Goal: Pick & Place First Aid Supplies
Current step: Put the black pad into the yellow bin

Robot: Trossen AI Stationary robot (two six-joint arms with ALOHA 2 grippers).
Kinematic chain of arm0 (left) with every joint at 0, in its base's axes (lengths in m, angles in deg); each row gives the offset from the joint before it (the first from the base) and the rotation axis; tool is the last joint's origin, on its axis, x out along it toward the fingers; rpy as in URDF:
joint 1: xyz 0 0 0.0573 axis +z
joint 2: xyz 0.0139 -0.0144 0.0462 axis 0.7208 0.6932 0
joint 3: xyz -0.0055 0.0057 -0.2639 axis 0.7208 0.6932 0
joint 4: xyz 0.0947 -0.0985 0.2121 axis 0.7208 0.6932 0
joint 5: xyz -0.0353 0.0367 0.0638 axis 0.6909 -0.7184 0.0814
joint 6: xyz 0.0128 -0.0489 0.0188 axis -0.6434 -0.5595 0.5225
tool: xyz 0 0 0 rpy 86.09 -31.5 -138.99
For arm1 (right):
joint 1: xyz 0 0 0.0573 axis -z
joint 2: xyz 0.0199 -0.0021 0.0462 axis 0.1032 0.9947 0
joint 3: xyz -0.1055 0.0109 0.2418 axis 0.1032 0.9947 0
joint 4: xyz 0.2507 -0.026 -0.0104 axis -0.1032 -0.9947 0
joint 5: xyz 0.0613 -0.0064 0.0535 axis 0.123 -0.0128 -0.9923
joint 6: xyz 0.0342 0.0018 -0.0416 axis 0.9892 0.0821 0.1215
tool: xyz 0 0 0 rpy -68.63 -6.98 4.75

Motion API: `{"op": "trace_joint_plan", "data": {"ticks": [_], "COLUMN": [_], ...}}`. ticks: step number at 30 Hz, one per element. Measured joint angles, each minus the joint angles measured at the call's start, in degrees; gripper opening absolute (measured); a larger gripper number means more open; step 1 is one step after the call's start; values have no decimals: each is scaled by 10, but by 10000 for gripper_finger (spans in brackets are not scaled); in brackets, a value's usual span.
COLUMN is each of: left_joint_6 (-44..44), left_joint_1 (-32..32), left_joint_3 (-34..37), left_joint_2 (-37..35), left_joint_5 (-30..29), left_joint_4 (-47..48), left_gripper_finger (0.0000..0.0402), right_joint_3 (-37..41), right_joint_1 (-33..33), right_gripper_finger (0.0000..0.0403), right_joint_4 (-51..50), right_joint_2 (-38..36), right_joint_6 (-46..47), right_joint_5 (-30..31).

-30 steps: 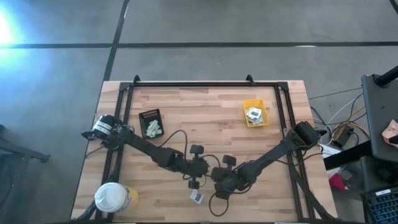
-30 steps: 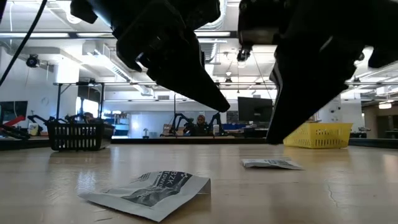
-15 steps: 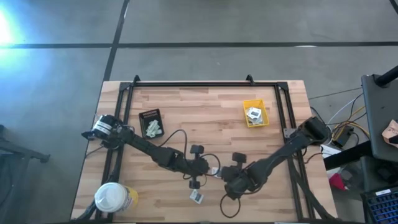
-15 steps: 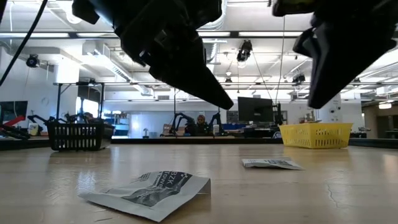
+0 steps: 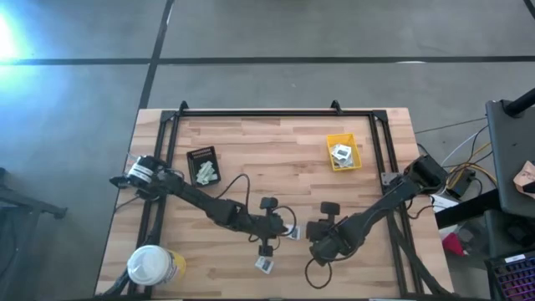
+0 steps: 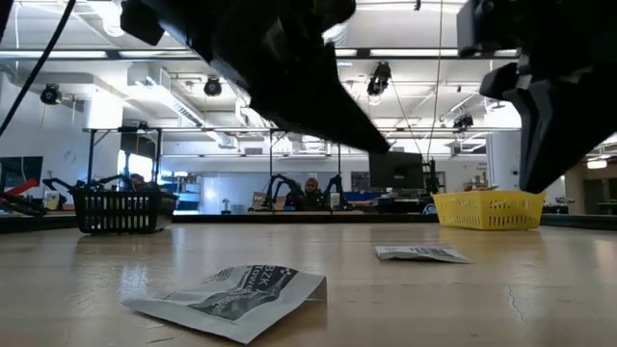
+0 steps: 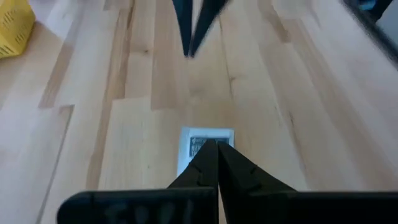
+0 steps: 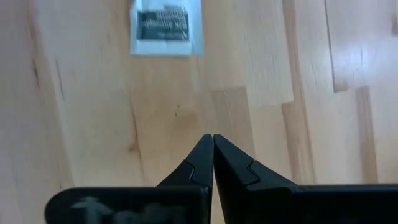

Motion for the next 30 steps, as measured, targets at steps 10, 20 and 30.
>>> {"op": "trace_joint_plan", "data": {"ticks": [10,20,30], "left_joint_6": [14,14,27], "left_joint_1": [4,12,12], "left_joint_3": [0,0,0], "left_joint_2": [45,72,73], "left_joint_5": [4,4,5], "left_joint_4": [-61,-92,-119], "left_gripper_finger": [0,0,0], "right_joint_3": [83,197,209], "right_joint_1": [-1,-1,3], "right_gripper_finger": [8,8,8], "right_joint_4": [19,188,242], "right_joint_2": [-84,-180,-168], "right_joint_6": [61,122,128], "right_joint_5": [1,1,2]}}
